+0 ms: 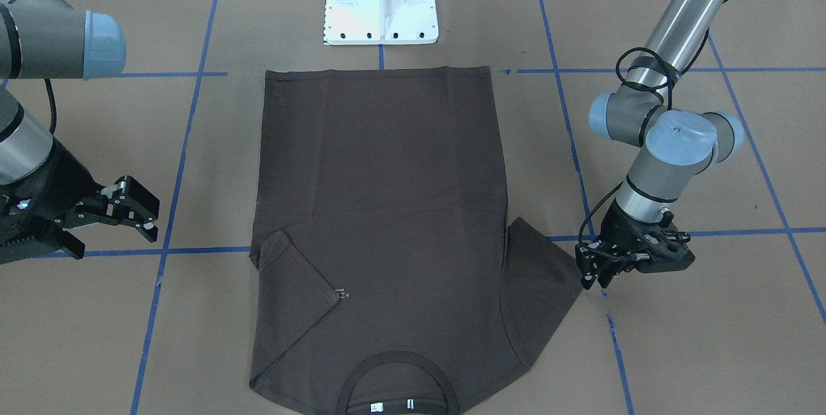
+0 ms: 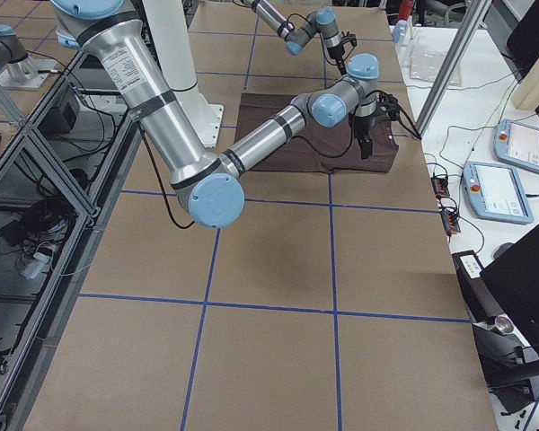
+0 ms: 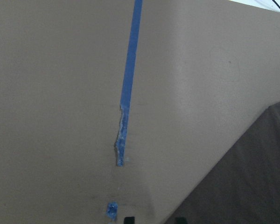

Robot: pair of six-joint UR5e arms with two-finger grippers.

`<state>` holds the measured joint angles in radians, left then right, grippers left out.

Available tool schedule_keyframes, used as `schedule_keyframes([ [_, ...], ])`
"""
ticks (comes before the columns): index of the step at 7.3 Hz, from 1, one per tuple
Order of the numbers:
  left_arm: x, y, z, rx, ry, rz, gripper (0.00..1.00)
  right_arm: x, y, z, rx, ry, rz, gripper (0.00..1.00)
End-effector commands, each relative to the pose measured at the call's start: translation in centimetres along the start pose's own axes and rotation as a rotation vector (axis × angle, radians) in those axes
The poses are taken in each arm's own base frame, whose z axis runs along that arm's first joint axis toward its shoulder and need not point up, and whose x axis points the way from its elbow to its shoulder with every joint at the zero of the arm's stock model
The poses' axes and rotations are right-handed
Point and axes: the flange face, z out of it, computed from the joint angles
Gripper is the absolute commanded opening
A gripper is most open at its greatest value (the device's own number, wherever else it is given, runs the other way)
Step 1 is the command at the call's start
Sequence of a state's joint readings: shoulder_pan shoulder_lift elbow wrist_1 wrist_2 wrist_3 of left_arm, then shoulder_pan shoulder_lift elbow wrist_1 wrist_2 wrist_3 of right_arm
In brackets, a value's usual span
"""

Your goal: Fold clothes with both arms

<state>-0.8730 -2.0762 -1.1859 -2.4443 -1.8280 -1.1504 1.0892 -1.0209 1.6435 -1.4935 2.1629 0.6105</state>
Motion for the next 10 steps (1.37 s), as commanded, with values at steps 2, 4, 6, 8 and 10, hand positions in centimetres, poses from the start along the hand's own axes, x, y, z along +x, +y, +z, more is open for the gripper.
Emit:
schedule_keyframes([
  [2,-0.2,0.4,0.1,-0.006,-0.002,0.009,0.43,0.3,0.2,0.0,0.0,0.001,0.002,1.0],
  [4,-0.1,1.4,0.8,-0.019,-0.008,0.015,0.43,0.4,0.3,0.2,-0.004,0.003,0.004,1.0],
  [6,0.0,1.6,0.9,-0.021,-0.007,0.018,0.43,0.5,0.3,0.2,-0.004,0.002,0.005,1.0],
  [8,0.1,1.7,0.8,-0.022,-0.005,0.021,0.43,0.5,0.4,0.2,-0.003,0.004,0.005,1.0],
  [10,-0.1,1.7,0.9,-0.023,-0.01,0.021,0.43,0.8,0.6,0.4,-0.007,0.006,0.009,1.0],
])
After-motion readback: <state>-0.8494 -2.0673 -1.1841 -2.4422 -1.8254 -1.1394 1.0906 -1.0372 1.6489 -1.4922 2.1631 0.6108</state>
